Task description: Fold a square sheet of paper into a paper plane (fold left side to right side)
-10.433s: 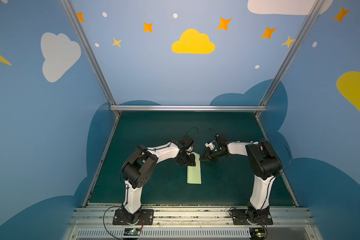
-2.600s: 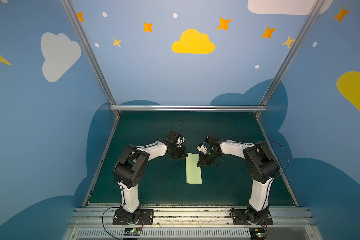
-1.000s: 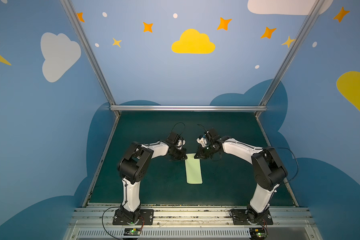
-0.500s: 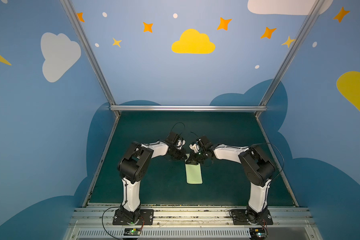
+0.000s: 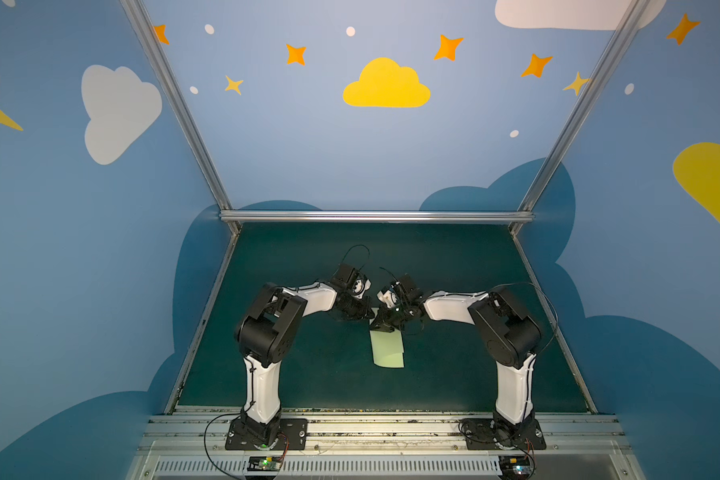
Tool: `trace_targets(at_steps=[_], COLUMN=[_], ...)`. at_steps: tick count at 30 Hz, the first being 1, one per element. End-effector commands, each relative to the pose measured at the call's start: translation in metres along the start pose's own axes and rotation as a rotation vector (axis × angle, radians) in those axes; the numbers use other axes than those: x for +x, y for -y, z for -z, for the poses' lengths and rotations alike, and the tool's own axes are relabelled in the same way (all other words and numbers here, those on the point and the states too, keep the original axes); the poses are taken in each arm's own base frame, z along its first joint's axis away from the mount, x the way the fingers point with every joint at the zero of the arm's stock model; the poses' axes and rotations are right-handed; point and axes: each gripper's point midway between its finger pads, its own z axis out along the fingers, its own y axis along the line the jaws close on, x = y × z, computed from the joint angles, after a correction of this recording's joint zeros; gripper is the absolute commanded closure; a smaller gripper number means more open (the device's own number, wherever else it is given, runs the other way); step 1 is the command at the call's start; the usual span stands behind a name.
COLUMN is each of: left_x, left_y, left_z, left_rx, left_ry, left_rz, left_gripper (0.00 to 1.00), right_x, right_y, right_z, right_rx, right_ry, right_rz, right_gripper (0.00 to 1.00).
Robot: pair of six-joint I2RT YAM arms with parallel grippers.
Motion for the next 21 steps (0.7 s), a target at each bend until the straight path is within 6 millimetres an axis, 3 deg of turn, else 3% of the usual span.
trace_targets(at_steps=[1,12,21], left_x=[0.021,0.02,0.021], left_y=[-0.024,-0.024,-0.025], left_z=[-0.012,-0.012,-0.011], left_rx=[-0.072,-0.077,-0.082], left_ry=[-0.074,-0.075,-0.078], left_rz=[0.033,0.031,0.032], left_gripper=[0.96,0.96,0.96], right_x=[0.024,0.075,0.136], right_y=[0.029,0.046,0.083], right_z=[-0.012,-0.011,-0.011], right_rx=[0.069,0.107,0.205], right_ry=[-0.056,-0.145,-0.248], right_rz=[-0.033,0.014,0.028], right_gripper=[1.0,1.0,1.0])
